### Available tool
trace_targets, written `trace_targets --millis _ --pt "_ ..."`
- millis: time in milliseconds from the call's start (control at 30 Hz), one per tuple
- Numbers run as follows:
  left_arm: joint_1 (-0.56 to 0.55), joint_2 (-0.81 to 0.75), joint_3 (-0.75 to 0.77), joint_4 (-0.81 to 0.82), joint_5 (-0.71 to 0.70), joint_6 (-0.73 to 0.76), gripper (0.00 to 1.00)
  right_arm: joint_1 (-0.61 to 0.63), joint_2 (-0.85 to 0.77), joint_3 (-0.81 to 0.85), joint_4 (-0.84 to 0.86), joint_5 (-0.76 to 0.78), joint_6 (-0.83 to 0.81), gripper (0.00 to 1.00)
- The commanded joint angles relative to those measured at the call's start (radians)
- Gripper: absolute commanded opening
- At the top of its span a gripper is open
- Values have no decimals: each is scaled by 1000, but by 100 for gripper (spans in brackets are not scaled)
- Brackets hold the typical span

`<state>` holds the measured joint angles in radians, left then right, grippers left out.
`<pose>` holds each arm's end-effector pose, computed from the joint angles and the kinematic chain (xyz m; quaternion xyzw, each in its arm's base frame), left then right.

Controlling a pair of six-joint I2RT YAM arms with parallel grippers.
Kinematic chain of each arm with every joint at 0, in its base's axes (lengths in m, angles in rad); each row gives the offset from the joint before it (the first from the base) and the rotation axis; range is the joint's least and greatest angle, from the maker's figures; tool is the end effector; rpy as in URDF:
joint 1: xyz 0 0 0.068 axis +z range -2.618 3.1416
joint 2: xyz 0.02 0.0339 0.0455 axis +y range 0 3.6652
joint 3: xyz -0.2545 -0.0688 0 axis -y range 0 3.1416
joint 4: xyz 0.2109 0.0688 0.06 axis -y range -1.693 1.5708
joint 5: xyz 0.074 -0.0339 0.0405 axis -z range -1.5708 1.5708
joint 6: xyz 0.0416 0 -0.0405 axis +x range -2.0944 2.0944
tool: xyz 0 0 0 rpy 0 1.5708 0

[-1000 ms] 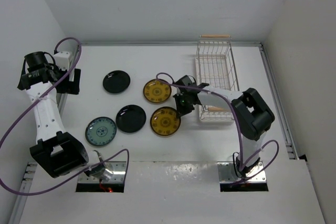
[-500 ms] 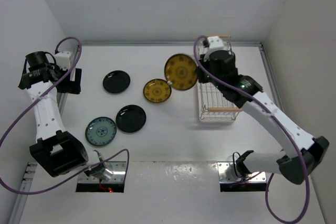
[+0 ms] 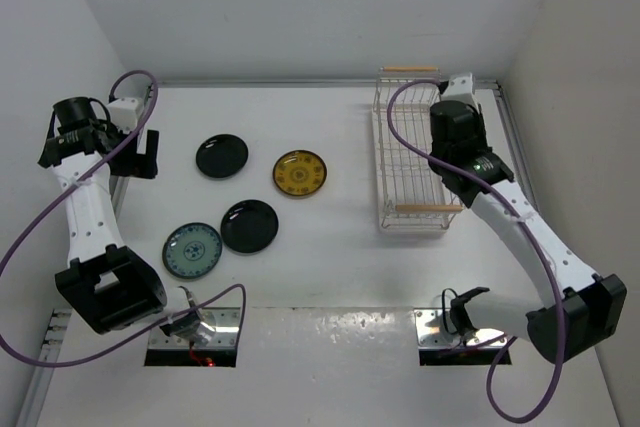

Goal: Load the plates into the dish rack

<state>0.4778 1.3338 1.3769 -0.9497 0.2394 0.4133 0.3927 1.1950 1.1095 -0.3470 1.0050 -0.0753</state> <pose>0.2167 0.1011 0.3398 0.0086 0.9394 0.0376 0.3407 0.2253 0.0553 0.3516 0.0813 0.7783 -0.3260 0.5305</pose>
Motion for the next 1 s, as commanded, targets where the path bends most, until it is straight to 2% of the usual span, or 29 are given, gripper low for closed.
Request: trace_targets --millis 0,167,400,667,967 --pt "-15 -1 33 11 18 -8 100 -20 -17 -23 14 18 9 0" --pt "-15 -1 33 11 18 -8 100 -3 -9 -59 -7 -26 104 0" --pt "-15 -1 14 11 18 -8 100 52 -3 -91 37 81 109 0" --pt "-15 -1 14 11 28 -8 100 106 83 -112 -130 109 273 0" --pt "-15 -1 5 11 28 -8 100 113 149 -146 -190 100 404 0"
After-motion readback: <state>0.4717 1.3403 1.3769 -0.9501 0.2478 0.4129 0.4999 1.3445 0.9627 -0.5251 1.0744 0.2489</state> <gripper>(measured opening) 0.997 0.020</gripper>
